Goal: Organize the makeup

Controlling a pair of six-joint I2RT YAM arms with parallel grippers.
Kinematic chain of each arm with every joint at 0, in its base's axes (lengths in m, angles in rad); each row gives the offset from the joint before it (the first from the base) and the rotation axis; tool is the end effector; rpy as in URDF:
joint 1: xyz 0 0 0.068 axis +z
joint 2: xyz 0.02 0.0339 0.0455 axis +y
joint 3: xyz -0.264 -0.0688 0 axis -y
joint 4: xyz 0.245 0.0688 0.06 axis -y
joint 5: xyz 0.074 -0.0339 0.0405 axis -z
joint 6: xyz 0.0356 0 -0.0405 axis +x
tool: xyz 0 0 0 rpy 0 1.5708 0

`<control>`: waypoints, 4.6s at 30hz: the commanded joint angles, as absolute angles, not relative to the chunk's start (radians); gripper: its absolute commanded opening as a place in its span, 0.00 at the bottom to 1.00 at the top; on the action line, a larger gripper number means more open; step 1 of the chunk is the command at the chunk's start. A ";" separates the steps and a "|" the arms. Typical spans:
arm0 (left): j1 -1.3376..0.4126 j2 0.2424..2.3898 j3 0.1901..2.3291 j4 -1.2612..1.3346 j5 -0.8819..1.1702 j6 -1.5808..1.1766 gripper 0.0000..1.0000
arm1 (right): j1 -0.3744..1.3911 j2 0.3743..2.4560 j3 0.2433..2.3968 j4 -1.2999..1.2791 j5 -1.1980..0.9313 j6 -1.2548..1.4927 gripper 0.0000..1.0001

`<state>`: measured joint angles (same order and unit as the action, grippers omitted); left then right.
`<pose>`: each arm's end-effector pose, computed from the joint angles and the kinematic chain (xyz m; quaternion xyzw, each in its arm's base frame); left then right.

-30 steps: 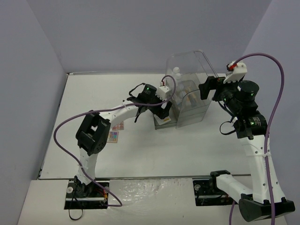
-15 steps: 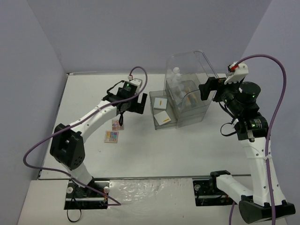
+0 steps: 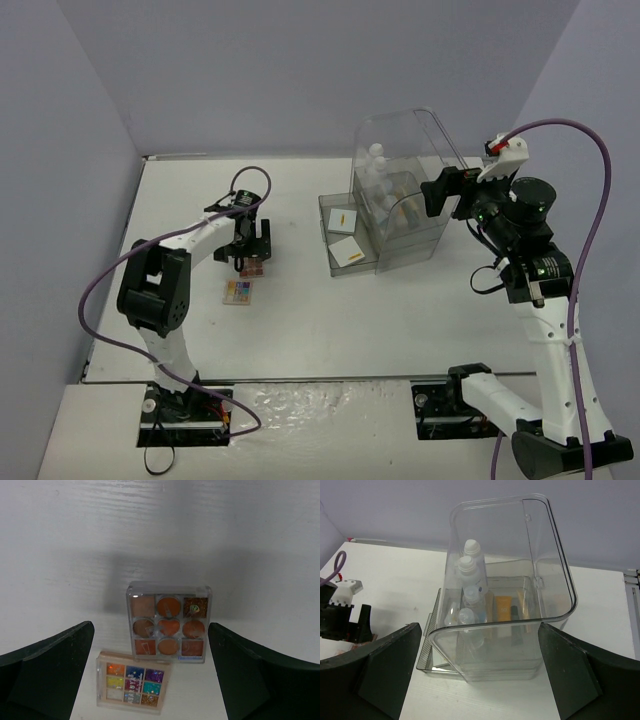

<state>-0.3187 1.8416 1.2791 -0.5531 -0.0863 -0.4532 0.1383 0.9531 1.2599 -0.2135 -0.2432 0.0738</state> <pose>0.3599 -0.1155 0.1897 -0.0751 0.9705 -0.0459 0.2247 0.1876 0.0348 0.4700 -0.1112 0.6652 0.1589 0.7211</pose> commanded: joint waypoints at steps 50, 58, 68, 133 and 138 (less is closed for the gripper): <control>-0.698 2.063 1.899 -0.359 0.178 -0.075 0.46 | 0.144 0.929 1.245 -0.156 -0.229 0.067 1.00; -0.716 2.039 1.848 -0.311 0.216 -0.054 0.65 | 0.144 0.925 1.238 -0.157 -0.221 0.066 1.00; -0.716 1.986 1.789 -0.290 0.215 -0.046 0.83 | 0.144 0.933 1.241 -0.158 -0.233 0.070 1.00; -0.361 1.645 1.083 -0.530 0.050 -0.435 0.50 | 0.149 0.922 1.224 -0.156 -0.256 0.078 1.00; -0.420 1.670 1.265 -0.506 0.093 -0.362 0.50 | 0.149 0.919 1.223 -0.156 -0.256 0.078 1.00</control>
<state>-0.3678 1.6803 1.0767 -0.5538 0.0424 -0.4268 0.1394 0.9327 1.2190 -0.2184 -0.2512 0.0772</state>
